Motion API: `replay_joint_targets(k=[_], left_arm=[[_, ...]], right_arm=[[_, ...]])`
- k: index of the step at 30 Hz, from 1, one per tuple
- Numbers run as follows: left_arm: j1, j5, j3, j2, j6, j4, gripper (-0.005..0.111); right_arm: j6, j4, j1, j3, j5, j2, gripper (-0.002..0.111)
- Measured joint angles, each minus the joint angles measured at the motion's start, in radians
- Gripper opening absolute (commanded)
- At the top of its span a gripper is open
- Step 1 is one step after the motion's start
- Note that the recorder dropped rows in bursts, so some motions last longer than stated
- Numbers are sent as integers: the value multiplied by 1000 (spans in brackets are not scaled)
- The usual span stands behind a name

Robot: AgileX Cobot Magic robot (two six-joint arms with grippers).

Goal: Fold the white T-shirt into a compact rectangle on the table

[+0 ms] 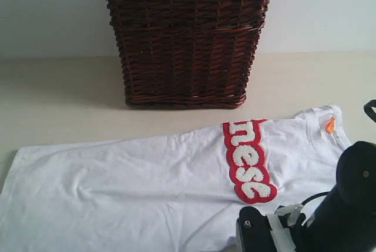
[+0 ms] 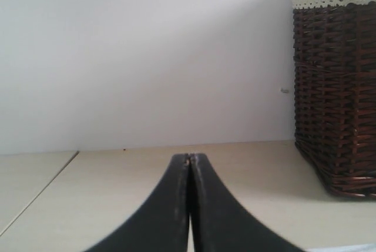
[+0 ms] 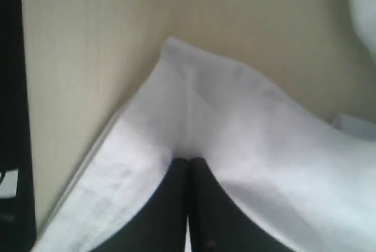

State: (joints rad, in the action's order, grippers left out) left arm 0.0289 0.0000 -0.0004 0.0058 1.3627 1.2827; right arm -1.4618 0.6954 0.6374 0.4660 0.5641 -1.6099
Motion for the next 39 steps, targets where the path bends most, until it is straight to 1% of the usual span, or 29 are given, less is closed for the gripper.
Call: replay_joint_targets(k=[2, 5, 6, 8, 11, 17, 21, 25, 30, 32, 34, 39], left_arm=[[0, 0, 0, 0, 0, 0, 0], [0, 0, 0, 0, 0, 0, 0], [0, 0, 0, 0, 0, 0, 0], [0, 0, 0, 0, 0, 0, 0], [0, 0, 0, 0, 0, 0, 0], [0, 0, 0, 0, 0, 0, 0], [0, 0, 0, 0, 0, 0, 0], [0, 0, 0, 0, 0, 0, 0], [0, 0, 0, 0, 0, 0, 0], [0, 0, 0, 0, 0, 0, 0], [0, 0, 0, 0, 0, 0, 0], [0, 0, 0, 0, 0, 0, 0]], right_arm=[[0, -30, 2, -18, 15, 55, 16], [-4, -41, 2, -20, 26, 191, 42], [-10, -41, 2, -20, 32, 229, 49], [-19, -41, 2, -20, 76, 272, 54], [-23, -28, 2, -38, 141, 285, 54], [-23, -14, 2, -110, 150, 215, 54], [-25, -14, 2, -133, 121, 174, 54], [-27, -16, 2, -137, 51, 138, 54], [-31, -12, 2, -137, 41, 109, 54], [-41, -12, 2, -135, 43, 94, 51], [-51, -14, 2, -131, 43, 84, 46], [-56, -16, 2, -126, 18, 75, 27]])
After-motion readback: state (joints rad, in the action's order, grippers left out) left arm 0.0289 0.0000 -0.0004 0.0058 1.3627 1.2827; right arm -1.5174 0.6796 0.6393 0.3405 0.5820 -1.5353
